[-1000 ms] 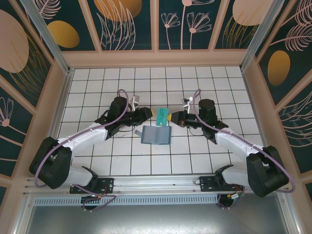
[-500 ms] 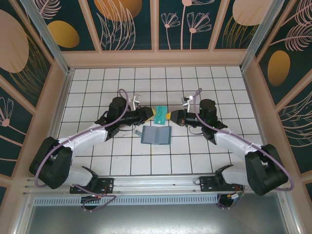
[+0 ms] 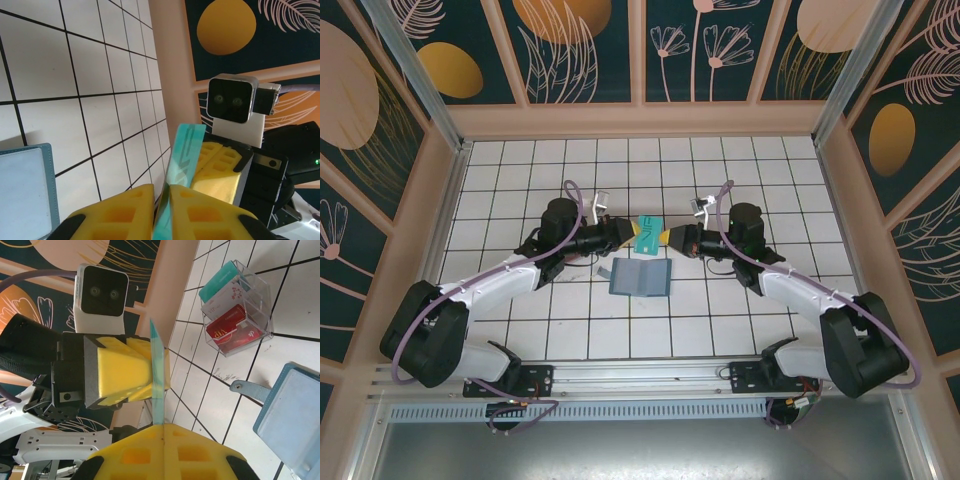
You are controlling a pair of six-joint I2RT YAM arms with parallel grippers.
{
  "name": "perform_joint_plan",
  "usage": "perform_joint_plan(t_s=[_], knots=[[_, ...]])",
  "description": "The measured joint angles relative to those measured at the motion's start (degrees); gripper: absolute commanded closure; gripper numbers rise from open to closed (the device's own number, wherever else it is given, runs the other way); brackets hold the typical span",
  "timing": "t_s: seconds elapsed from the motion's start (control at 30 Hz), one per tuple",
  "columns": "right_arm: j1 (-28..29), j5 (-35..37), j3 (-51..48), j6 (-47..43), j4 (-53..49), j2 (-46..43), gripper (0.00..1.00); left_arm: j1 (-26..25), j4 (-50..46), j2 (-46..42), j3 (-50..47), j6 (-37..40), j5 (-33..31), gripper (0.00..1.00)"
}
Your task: Take the credit cards out of the card holder
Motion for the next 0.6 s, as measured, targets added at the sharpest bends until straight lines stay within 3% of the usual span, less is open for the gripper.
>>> perform_joint_plan(t_s=[0.13, 0.27, 0.37, 0.6], knots=[[-0.3, 0.0, -0.1, 0.3, 0.0, 0.8, 1.00, 0.1, 1.1, -0.3, -0.2, 0.0, 0.6, 1.00], [-0.3, 0.0, -0.1, -0.5, -0.8, 0.8, 0.49, 0.1, -0.4, -1.0, 0.0, 1.7, 0.7, 1.00], [-0.3, 0.3, 0.0, -2.3, -2.7, 0.8, 0.25, 0.2, -7.1, -1.1, 2.3, 6.3, -0.8, 1.00], [-0.3, 3.1, 0.3, -6.8, -9.3, -1.3, 0.02, 0.1, -26.0, -1.1, 12.2, 22.9, -11.0, 1.00]])
